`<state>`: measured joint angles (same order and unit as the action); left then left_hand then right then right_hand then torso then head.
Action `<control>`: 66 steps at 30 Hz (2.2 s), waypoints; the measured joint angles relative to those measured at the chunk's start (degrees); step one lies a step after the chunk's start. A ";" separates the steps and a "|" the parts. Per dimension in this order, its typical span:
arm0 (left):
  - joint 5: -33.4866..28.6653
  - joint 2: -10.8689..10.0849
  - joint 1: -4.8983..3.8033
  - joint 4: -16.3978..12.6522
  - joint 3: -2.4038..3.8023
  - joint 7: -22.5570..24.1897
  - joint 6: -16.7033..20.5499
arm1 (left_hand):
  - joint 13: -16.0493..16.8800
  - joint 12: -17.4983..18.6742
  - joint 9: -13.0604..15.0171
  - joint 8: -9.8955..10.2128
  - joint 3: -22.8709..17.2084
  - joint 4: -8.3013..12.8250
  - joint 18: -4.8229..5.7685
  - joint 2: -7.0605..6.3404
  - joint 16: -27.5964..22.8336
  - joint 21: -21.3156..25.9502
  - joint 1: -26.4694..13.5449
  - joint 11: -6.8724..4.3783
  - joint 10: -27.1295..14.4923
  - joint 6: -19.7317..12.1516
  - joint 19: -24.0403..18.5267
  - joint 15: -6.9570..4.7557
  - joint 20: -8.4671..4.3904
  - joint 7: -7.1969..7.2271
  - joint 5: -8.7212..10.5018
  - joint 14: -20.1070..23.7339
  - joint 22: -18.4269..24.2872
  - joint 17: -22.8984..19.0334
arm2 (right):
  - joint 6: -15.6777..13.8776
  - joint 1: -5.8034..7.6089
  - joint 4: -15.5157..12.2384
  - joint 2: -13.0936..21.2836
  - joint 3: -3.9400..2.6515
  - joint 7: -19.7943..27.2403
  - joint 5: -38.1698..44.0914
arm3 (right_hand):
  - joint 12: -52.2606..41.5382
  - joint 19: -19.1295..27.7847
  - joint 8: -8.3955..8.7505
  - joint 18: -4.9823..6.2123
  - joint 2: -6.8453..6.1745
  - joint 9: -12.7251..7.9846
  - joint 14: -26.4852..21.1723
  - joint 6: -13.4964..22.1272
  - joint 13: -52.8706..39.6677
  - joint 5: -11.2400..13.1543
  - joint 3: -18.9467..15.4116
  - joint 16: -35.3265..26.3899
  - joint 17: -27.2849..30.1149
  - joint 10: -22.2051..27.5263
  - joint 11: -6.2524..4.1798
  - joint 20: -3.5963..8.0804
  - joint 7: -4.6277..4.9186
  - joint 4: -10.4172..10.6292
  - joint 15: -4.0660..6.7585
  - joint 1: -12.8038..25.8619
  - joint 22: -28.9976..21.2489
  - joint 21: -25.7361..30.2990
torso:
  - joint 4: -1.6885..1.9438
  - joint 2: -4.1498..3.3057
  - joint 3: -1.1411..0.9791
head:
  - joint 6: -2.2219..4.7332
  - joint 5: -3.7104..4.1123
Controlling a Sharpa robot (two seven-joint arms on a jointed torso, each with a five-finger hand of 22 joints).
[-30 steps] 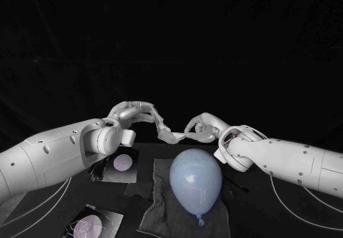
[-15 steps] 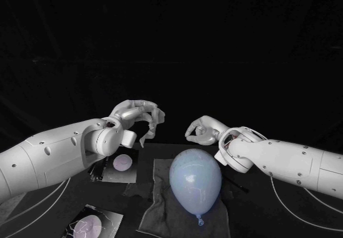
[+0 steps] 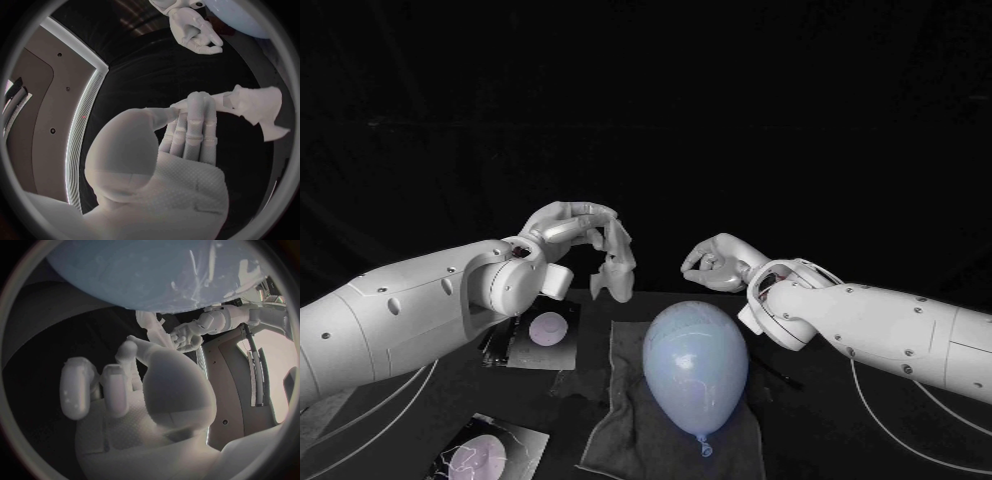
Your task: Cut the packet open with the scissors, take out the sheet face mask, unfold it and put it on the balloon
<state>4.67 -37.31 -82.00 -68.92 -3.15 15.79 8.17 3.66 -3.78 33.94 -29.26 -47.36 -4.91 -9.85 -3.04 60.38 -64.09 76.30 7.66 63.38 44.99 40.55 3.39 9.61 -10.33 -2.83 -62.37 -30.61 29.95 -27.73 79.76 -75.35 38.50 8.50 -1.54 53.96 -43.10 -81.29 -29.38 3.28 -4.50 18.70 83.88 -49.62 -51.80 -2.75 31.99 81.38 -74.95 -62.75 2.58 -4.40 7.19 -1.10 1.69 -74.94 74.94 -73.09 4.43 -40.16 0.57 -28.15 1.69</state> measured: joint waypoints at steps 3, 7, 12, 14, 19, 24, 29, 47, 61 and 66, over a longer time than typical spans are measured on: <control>0.68 -0.21 -0.02 0.02 0.00 -0.13 -1.48 | 0.00 0.00 0.00 -0.21 0.00 0.00 0.01 0.00 1.37 -0.42 0.00 -0.31 0.31 -0.09 0.14 0.07 -0.14 0.09 0.03 -0.11 -0.23 0.28 | -0.47 -0.01 0.75 -0.39 0.00 1.13 -3.12 | 9.87 7.25 3.15 2.57 -2.49 -1.77 -5.18 2.51 8.06 -0.02 -0.31 -10.51 3.29 4.31 1.68 -1.45 1.97 1.65 -1.91 2.47 -0.01 14.14 | 0.00 0.00 -0.01 | 0.09 0.12; 1.57 -0.43 -0.08 -0.42 0.00 -0.39 -3.44 | 0.00 0.00 0.00 -0.37 0.00 0.00 0.02 -0.01 2.35 -0.69 0.00 -0.31 0.32 -0.10 0.20 -0.10 -0.20 0.10 0.04 -0.30 -0.33 0.44 | -0.84 -0.01 1.59 -1.04 0.00 2.88 -6.92 | 17.15 13.32 5.19 4.63 -4.90 -2.83 -11.35 3.59 15.31 -0.02 -1.41 -18.77 10.34 5.40 2.84 -2.79 3.03 3.19 -3.24 3.65 -1.45 26.03 | 0.00 -0.01 -0.01 | 0.11 0.18; 2.88 -0.47 -0.24 -1.21 0.00 -0.82 -5.55 | 0.00 0.00 0.00 -0.66 -0.01 0.00 0.04 -0.01 2.86 -0.93 0.00 -0.31 0.32 -0.28 0.20 -0.21 -0.20 0.28 0.04 -0.43 -0.40 0.57 | -0.93 -0.02 2.81 -2.36 0.00 5.49 -11.28 | 25.87 20.79 8.48 6.48 -6.81 -4.36 -21.50 4.91 25.58 -0.02 -4.46 -28.28 20.01 6.67 4.92 -4.74 4.15 5.37 -5.27 3.47 -8.92 41.34 | 0.00 -0.01 -0.05 | 0.16 0.25; 3.37 -0.51 -0.33 -1.38 0.00 -0.99 -6.16 | 0.00 0.00 0.00 -0.66 0.00 0.00 0.05 -0.01 3.09 -0.93 0.00 -0.31 0.32 -0.29 0.20 -0.21 -0.20 0.29 0.04 -0.43 -0.40 0.57 | -0.84 -0.03 3.35 -3.02 0.00 6.59 -12.87 | 27.26 21.18 9.27 6.53 -6.85 -4.65 -22.73 4.98 27.60 -0.02 -5.90 -28.67 20.97 7.00 5.24 -5.13 4.20 5.76 -5.51 3.43 -9.96 42.68 | 0.01 -0.01 -0.07 | 0.25 0.26; 4.28 -0.58 -0.44 -1.61 0.00 -1.27 -7.05 | 0.01 0.00 0.00 -0.66 0.00 0.00 0.07 -0.02 3.68 -1.26 0.01 -0.31 0.31 -0.31 0.40 -0.20 -0.40 0.31 0.05 -0.43 -0.51 0.69 | -0.43 -0.05 4.49 -4.49 0.00 8.87 -15.79 | 30.40 22.01 11.78 6.57 -7.58 -5.45 -26.30 7.48 32.12 -0.02 -9.24 -29.51 22.86 9.59 6.12 -5.97 4.02 6.11 -6.28 2.65 -11.57 44.79 | 0.02 -0.03 -0.09 | 0.42 0.58; 4.86 -0.58 -0.51 -2.23 0.01 -1.44 -7.51 | 0.01 0.00 0.00 -0.66 0.00 0.01 0.09 -0.03 3.97 -1.26 0.02 -0.31 0.31 -0.40 0.40 -0.19 -0.40 0.40 0.05 -0.43 -0.51 0.69 | 0.34 -0.09 5.08 -5.50 -0.03 10.64 -17.42 | 31.40 22.39 12.68 6.55 -7.11 -5.63 -29.07 8.23 34.92 -0.02 -11.74 -30.79 25.14 10.66 6.24 -6.36 3.81 5.73 -6.73 0.55 -11.91 45.04 | 0.05 -0.08 -0.12 | 0.44 0.71; 5.32 -0.57 -0.57 -2.90 0.00 -1.55 -7.82 | 0.01 0.00 0.01 -0.66 0.00 0.01 0.11 -0.03 4.19 -1.26 0.02 -0.51 0.52 -0.49 0.40 -0.12 -0.40 0.50 0.17 -0.50 -0.58 0.77 | 1.21 -0.16 5.25 -6.54 -0.04 12.25 -17.97 | 31.96 24.24 13.00 6.51 -6.38 -5.47 -32.36 8.23 37.02 -0.02 -13.86 -31.71 27.20 11.50 6.44 -6.58 3.81 5.74 -7.11 -0.88 -11.70 45.72 | 0.05 -0.07 -0.10 | 0.19 0.69; 6.33 -0.61 -0.63 -3.49 0.00 -1.72 -8.03 | 0.01 0.00 0.05 -0.82 -0.17 -0.16 0.17 -0.03 4.79 -1.50 0.02 -0.30 0.73 -0.60 0.61 -0.30 -0.61 0.60 0.19 -0.71 -0.63 0.83 | 2.07 -0.28 6.03 -8.41 -0.10 17.33 -18.56 | 29.81 25.60 10.78 6.40 -0.74 -4.13 -36.34 0.58 40.94 -0.02 -13.39 -32.99 33.02 5.46 5.15 -6.29 2.82 5.19 -6.23 -6.69 -10.21 45.46 | 0.04 -0.02 0.04 | 0.06 0.47; 6.49 -0.62 -0.64 -3.50 -0.01 -1.72 -7.87 | 0.06 0.00 0.05 -0.89 -0.16 -0.15 0.20 -0.09 5.07 -1.72 0.07 -0.41 0.84 -0.42 0.61 -0.20 -0.60 0.43 0.19 -0.80 -0.68 0.88 | 1.15 -0.34 5.99 -8.34 -0.11 18.50 -17.65 | 28.32 21.51 6.59 5.89 3.69 -1.80 -30.73 -5.99 43.40 0.37 -2.97 -30.21 36.38 -4.52 2.35 -3.50 0.86 3.91 -3.34 -7.29 -2.57 35.32 | 0.00 0.01 -0.01 | -0.09 0.43; 6.61 -0.90 -0.64 -3.30 0.00 -1.73 -7.08 | 0.06 0.00 0.05 -0.89 -0.16 -0.15 0.21 -0.09 5.45 -1.72 0.07 -0.50 0.93 -0.43 0.61 -0.20 -0.60 0.44 0.20 -0.81 -0.70 0.88 | -0.25 -0.35 5.36 -7.24 -0.22 18.80 -17.27 | 28.38 20.65 6.02 5.52 3.23 -1.44 -30.20 -5.98 43.66 0.10 -1.84 -29.89 36.87 -4.84 2.24 -3.36 0.85 3.17 -3.23 -6.52 -1.27 33.16 | 0.00 0.02 -0.01 | -0.19 0.39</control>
<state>11.28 -38.21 -82.64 -72.22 -3.15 14.06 1.09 3.71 -3.78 33.99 -30.15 -47.52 -5.06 -9.64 -3.14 65.84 -65.81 76.37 7.16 64.31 44.56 41.16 3.20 9.01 -9.89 -2.63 -63.17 -31.31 30.83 -27.98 79.41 -69.99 31.26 8.28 17.26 36.69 -14.72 -60.64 -23.36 8.81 -1.27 17.27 53.68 -55.60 -8.14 -2.66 30.15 51.49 -38.08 -67.59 4.82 -7.76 8.04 2.07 -1.54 -81.46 73.67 -39.93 4.43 -40.14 0.56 -28.34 2.08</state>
